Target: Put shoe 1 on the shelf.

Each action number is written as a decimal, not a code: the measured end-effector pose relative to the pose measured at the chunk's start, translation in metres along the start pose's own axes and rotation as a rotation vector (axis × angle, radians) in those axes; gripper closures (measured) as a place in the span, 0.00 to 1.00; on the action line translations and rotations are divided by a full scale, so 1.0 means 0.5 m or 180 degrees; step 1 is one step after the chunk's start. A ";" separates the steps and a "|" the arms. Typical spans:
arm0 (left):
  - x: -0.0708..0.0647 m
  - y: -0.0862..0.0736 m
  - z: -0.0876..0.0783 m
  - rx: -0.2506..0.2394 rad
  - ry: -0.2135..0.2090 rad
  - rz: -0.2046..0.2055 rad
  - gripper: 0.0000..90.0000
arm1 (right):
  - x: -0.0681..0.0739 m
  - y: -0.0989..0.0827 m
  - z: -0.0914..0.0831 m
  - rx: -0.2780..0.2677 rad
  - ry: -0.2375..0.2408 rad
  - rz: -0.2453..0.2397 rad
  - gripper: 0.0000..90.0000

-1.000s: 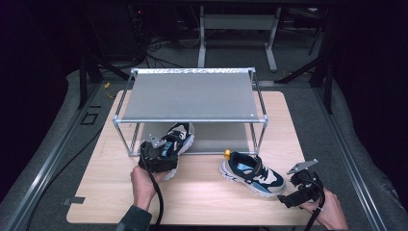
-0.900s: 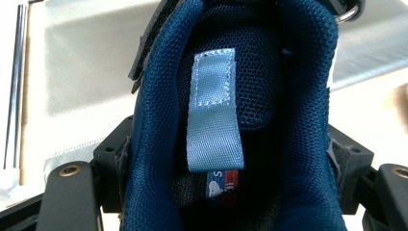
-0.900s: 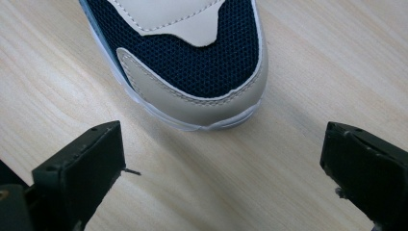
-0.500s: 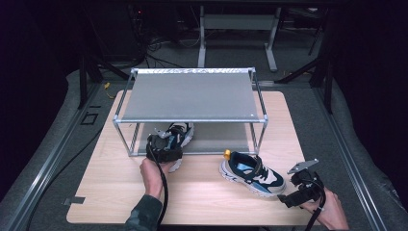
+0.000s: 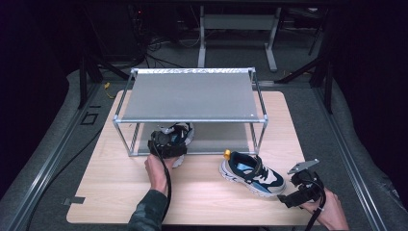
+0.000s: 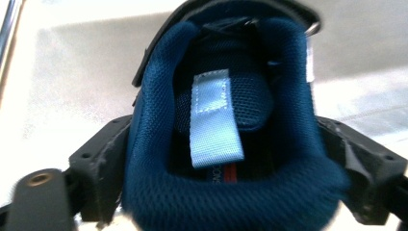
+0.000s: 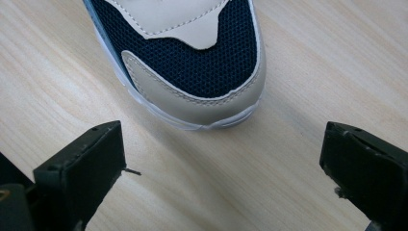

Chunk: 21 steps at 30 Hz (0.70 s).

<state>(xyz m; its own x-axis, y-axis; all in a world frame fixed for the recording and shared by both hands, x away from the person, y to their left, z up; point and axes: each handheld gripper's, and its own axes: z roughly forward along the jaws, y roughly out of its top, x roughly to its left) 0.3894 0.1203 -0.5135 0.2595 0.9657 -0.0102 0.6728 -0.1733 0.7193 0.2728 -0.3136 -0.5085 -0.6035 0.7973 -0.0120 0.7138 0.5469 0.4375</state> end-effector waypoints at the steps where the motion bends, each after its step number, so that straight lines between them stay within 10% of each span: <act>1: 0.001 -0.002 -0.005 -0.0031 0.0000 0.0011 0.13 | 0.000 0.000 0.000 0.0000 0.0000 0.0000 0.02; 10: 0.026 -0.043 -0.056 -0.0164 -0.0154 -0.0022 0.13 | 0.001 0.003 -0.001 -0.0031 0.0022 0.0006 0.02; 21: 0.024 -0.069 -0.070 -0.0185 -0.0320 -0.0064 0.36 | -0.002 -0.002 -0.004 -0.0048 0.0021 0.0050 0.03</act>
<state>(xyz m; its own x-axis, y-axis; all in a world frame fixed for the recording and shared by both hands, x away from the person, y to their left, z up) 0.3450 0.1445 -0.5139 0.3165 0.9441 -0.0925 0.6379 -0.1397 0.7573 0.2717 -0.3153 -0.5069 -0.5947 0.8040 0.0009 0.7177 0.5304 0.4512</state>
